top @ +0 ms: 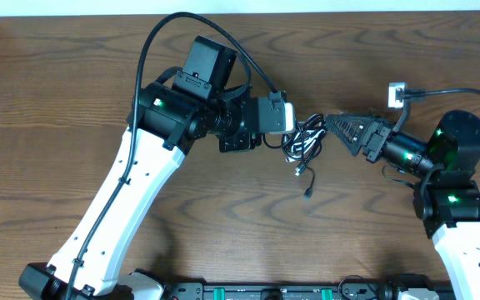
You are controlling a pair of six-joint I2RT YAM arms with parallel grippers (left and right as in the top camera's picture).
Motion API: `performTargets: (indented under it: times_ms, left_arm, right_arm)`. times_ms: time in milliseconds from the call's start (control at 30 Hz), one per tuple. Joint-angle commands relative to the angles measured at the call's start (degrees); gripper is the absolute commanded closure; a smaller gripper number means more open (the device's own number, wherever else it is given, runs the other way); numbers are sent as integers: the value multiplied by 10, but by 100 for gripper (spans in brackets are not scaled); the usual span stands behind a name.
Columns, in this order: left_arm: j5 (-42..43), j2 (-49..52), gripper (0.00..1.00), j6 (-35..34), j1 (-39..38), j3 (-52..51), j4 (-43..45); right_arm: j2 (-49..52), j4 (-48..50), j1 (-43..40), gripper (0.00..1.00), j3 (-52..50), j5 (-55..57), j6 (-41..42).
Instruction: Untangle cables
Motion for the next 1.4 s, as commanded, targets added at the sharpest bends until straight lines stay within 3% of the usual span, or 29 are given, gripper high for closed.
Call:
performTargets:
  times_ms: [0, 67, 233, 400, 500, 700, 833, 1233, 1367]
  left_arm:
    - [18, -9, 92, 9, 0, 10, 1]
    - [18, -9, 92, 13, 0, 10, -11]
    - [18, -9, 92, 65, 0, 10, -53]
    - [18, -9, 92, 86, 0, 10, -65]
    - [21, -9, 93, 88, 0, 10, -67]
    - [29, -9, 92, 88, -5, 10, -84]
    - [29, -9, 92, 88, -24, 10, -82]
    - [23, -9, 93, 87, -30, 10, -36]
    - [-79, -9, 93, 67, -30, 10, -39]
  right_arm:
    - [-2, -7, 14, 21, 8, -71, -161]
    - [-2, -45, 17, 13, 8, -80, -238]
    - [-2, -93, 19, 4, 7, -80, -317]
    - [-2, -144, 18, 7, 0, -55, -589]
    - [-1, -140, 18, 1, -1, -28, -669]
    - [3, -142, 18, 3, -1, 67, -683]
    - [15, -146, 19, 10, -1, 68, -683]
    - [45, -251, 18, 9, -1, 61, -767]
    - [45, -259, 18, 7, -1, 53, -767]
